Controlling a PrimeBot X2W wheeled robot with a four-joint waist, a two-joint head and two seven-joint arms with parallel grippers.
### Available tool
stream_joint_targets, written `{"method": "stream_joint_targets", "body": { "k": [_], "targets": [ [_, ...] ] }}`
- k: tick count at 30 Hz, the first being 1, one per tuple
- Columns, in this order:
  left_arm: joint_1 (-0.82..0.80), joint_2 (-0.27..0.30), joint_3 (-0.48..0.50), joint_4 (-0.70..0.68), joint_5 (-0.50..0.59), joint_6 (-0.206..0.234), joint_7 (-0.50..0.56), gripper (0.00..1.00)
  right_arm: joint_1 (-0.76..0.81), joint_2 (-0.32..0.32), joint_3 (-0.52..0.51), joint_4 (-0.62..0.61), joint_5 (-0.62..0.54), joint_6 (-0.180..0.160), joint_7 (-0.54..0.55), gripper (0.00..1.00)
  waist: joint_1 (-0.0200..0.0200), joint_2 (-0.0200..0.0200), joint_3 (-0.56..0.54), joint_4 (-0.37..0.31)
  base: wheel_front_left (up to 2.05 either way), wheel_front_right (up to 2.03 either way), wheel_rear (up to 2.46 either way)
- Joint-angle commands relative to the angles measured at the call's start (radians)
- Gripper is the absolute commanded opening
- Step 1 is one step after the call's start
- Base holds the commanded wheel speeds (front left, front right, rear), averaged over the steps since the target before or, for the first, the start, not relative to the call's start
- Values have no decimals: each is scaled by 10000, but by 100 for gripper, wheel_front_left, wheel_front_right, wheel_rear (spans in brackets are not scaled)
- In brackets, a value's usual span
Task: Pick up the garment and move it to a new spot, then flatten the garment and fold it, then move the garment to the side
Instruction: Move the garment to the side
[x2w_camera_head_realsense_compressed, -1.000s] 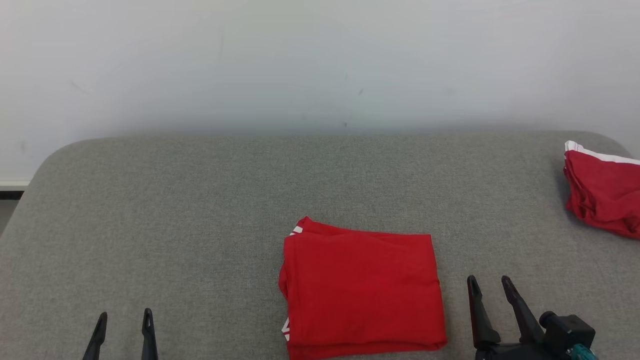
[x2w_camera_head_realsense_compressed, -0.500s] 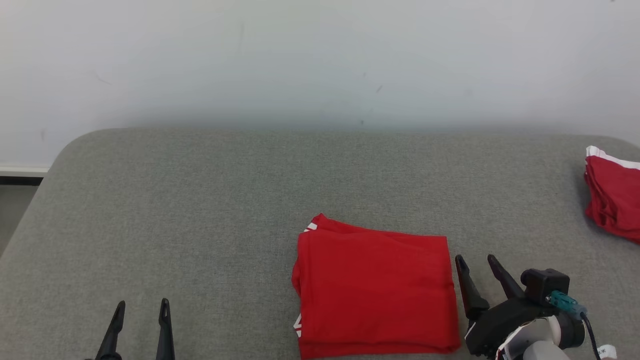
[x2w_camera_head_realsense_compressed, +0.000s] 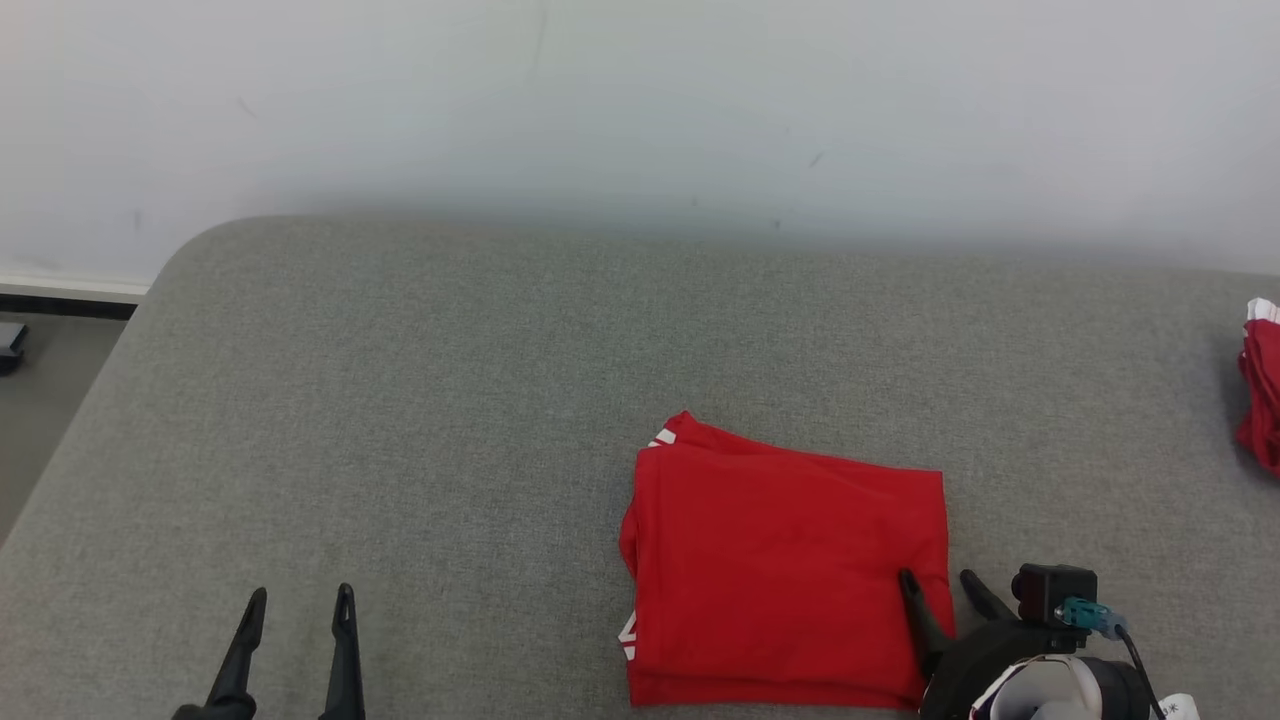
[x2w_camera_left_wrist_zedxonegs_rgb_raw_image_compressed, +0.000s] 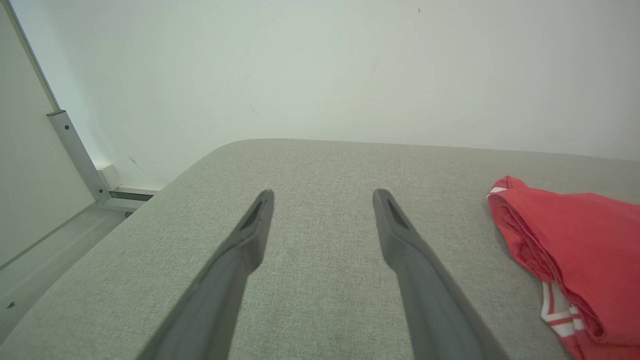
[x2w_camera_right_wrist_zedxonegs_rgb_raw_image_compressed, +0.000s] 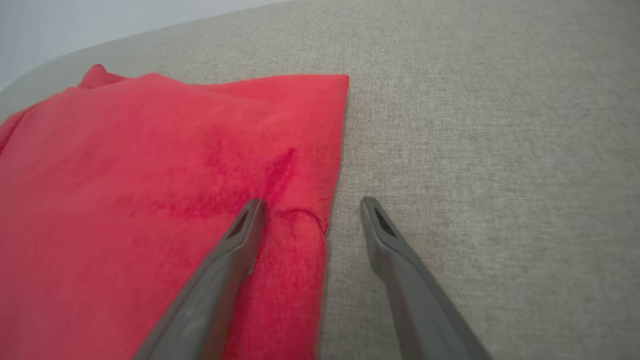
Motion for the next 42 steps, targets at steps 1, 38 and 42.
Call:
{"method": "stream_joint_targets", "body": {
  "k": [1, 38, 42],
  "targets": [
    [-75, -14, 12, -29, 58, 31, -32, 100, -82, 78, 94, 142, 112, -29, -6, 100, -1, 0, 62, 48, 0, 0, 0],
    [-2303, 322, -323, -1208, -121, 12, -32, 100, -5397, -6354, 1490, -2291, 815, -29, 1449, 0, -1, 0, 4627, -2421, 0, 0, 0],
    [-2487, 503, -457, -1566, -95, 13, -32, 100, -5477, -7144, 1124, -2453, 846, -29, 1740, 0, -1, 0, 5066, -2644, 0, 0, 0]
  ]
}}
